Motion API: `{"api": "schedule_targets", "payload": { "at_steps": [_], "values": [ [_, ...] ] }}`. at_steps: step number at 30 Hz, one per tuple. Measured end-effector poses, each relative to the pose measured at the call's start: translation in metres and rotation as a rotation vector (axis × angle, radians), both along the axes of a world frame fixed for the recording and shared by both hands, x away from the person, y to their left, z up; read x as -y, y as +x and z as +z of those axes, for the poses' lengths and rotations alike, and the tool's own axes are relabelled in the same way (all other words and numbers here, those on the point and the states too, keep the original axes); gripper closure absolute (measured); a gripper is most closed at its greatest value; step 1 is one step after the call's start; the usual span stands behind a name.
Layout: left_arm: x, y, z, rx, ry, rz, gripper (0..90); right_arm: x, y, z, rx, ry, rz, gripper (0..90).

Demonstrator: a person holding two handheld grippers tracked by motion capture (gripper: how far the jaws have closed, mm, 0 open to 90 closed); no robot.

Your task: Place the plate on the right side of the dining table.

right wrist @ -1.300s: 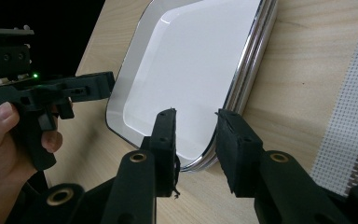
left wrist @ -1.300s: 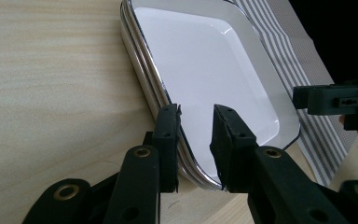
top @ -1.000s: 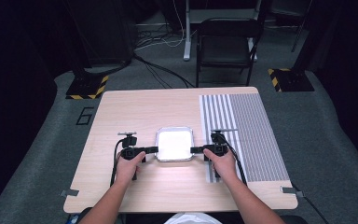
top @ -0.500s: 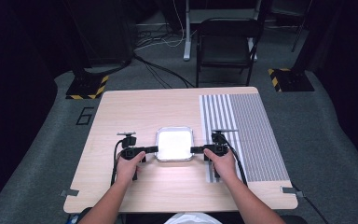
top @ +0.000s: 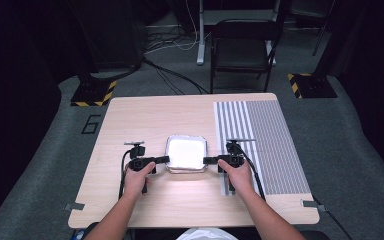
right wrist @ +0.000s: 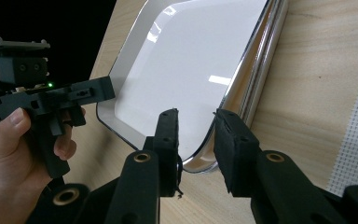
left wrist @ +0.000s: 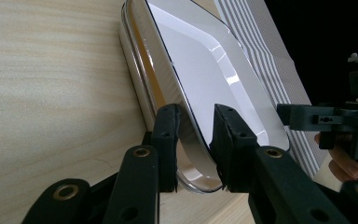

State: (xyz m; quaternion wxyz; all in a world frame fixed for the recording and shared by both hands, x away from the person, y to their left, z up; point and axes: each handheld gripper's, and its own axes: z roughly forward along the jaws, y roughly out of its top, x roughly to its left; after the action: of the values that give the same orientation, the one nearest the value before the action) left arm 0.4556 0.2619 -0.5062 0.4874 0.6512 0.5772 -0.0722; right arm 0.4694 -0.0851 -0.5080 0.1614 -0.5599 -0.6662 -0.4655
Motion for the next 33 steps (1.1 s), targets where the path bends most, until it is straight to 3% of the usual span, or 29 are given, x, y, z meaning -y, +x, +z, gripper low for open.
{"api": "schedule_targets", "payload": {
  "at_steps": [9, 10, 17, 19, 21, 24, 25, 26, 28, 30, 31, 33],
  "values": [
    [-0.004, -0.005, 0.006, 0.009, 0.026, 0.008, 73.7, -0.002, -0.001, 0.000, -0.002, 0.021, 0.001, 69.3],
    [-0.005, -0.006, 0.007, 0.017, 0.045, 0.009, 74.1, -0.004, -0.001, 0.001, -0.002, 0.033, 0.001, 69.3],
    [-0.009, -0.011, 0.010, 0.009, 0.074, 0.004, 74.2, -0.012, -0.001, -0.001, 0.016, 0.019, 0.009, 67.8],
    [-0.009, -0.012, 0.009, 0.004, 0.104, -0.008, 74.3, -0.014, 0.000, -0.002, 0.022, -0.003, 0.012, 67.1],
    [-0.008, -0.012, 0.009, 0.002, 0.106, -0.012, 74.8, -0.016, 0.000, -0.003, 0.027, -0.017, 0.019, 67.2],
    [-0.005, -0.012, 0.006, 0.007, 0.149, -0.029, 74.5, -0.025, -0.004, -0.002, 0.072, -0.102, 0.019, 68.4],
    [-0.005, -0.012, 0.006, 0.007, 0.149, -0.029, 73.9, -0.025, -0.004, -0.002, 0.072, -0.102, 0.019, 68.4],
    [-0.004, -0.012, 0.006, 0.011, 0.160, -0.034, 73.9, -0.027, -0.005, -0.001, 0.089, -0.119, 0.019, 68.4],
    [-0.003, -0.013, 0.006, 0.017, 0.171, -0.042, 72.0, -0.033, -0.009, 0.003, 0.161, -0.203, 0.035, 69.6],
    [-0.002, -0.013, 0.006, 0.026, 0.183, -0.042, 70.2, -0.035, -0.011, 0.005, 0.207, -0.246, 0.038, 70.3],
    [-0.002, -0.013, 0.006, 0.026, 0.183, -0.042, 69.6, -0.035, -0.011, 0.005, 0.207, -0.246, 0.038, 70.3],
    [-0.001, -0.013, 0.005, 0.041, 0.217, -0.046, 68.7, -0.039, -0.014, 0.008, 0.241, -0.287, 0.044, 70.9]
  ]
}}
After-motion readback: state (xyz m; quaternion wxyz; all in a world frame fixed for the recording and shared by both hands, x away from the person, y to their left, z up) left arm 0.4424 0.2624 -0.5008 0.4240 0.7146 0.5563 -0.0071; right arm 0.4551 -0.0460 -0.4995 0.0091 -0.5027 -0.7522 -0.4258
